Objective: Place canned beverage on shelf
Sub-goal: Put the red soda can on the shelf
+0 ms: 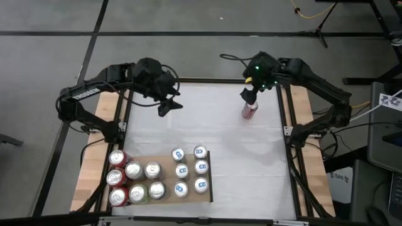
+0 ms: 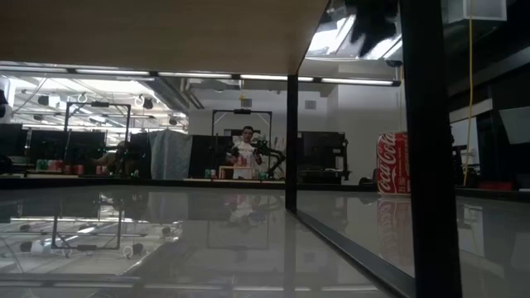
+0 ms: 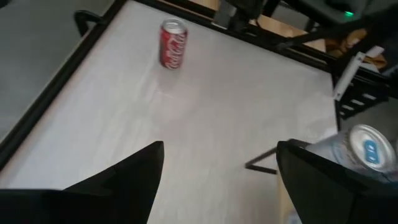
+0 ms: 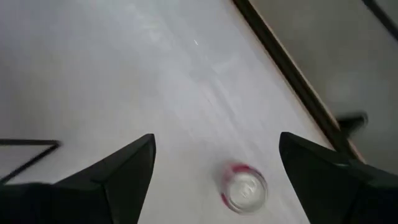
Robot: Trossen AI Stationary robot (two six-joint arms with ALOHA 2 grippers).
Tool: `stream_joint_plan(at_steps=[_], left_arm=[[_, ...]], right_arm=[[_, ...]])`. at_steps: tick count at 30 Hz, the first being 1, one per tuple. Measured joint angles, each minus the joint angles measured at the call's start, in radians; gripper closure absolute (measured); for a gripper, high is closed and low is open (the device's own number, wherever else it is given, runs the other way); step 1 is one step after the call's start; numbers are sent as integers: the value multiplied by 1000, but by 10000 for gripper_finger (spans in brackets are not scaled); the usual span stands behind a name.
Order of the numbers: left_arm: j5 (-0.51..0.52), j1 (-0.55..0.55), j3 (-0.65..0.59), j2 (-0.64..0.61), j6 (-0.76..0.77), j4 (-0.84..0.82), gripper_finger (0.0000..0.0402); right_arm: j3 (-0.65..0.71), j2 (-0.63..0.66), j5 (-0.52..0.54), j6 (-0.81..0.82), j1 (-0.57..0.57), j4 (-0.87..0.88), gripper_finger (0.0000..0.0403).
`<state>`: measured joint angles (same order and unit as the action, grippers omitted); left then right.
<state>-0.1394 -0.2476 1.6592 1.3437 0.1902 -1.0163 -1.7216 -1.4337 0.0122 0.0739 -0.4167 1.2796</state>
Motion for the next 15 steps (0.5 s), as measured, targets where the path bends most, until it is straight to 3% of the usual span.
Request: stream_joint_plan(at_steps=[6,15], left_arm=[[1,-47,0,0,0,0,97],[2,-76,0,1,0,0,97]], right_arm=[[189,12,88,122,-101,-2,72],[415,11,83,129,-120,-146,72]])
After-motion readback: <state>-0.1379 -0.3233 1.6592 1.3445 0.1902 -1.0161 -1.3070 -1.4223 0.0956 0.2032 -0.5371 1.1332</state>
